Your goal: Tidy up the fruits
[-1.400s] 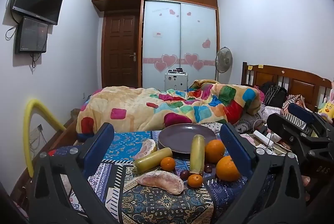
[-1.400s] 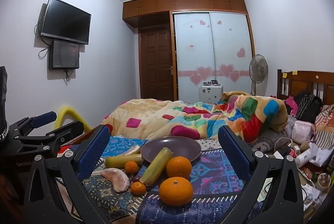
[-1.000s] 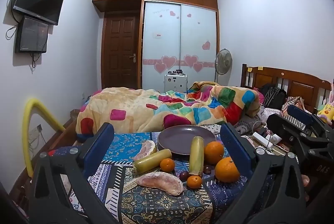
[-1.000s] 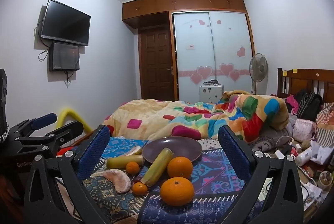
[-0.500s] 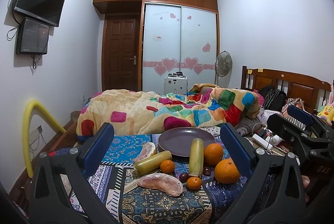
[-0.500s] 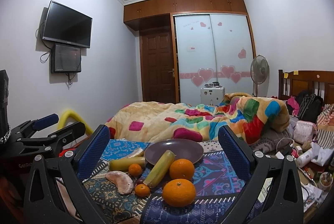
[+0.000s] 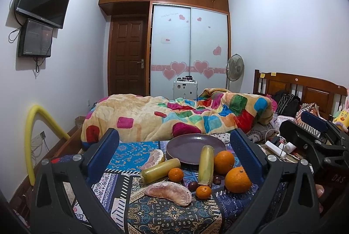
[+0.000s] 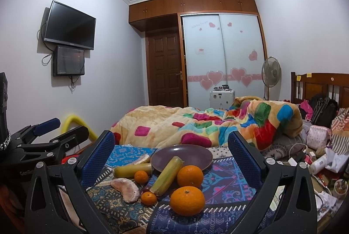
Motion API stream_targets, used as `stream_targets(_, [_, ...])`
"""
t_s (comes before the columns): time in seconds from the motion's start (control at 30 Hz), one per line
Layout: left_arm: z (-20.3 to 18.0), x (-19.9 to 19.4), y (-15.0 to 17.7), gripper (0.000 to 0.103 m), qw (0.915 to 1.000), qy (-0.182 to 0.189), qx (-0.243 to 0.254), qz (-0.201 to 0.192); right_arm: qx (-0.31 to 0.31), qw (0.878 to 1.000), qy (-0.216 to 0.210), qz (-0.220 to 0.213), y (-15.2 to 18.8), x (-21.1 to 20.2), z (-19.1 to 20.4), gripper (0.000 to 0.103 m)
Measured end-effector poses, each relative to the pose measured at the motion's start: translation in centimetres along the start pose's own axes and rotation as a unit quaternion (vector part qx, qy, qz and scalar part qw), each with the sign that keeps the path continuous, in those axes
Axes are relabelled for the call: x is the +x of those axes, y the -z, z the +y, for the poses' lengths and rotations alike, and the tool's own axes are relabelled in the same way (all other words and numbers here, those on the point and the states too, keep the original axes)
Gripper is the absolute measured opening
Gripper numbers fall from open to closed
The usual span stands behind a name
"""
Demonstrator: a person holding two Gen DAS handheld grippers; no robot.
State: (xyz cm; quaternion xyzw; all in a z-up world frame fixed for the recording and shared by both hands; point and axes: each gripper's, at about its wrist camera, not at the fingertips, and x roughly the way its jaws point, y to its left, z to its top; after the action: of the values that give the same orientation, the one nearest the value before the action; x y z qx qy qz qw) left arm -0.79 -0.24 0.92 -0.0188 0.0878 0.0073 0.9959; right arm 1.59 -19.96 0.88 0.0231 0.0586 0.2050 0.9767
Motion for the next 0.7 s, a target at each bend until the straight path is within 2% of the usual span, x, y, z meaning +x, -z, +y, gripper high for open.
stream_targets(0.7, [-0.23, 0.24, 0.24, 0.103, 1.0, 0.0, -0.001, 0.0, 0.002, 1.0, -0.004, 0.003, -0.06, 0.09, 0.12, 0.103])
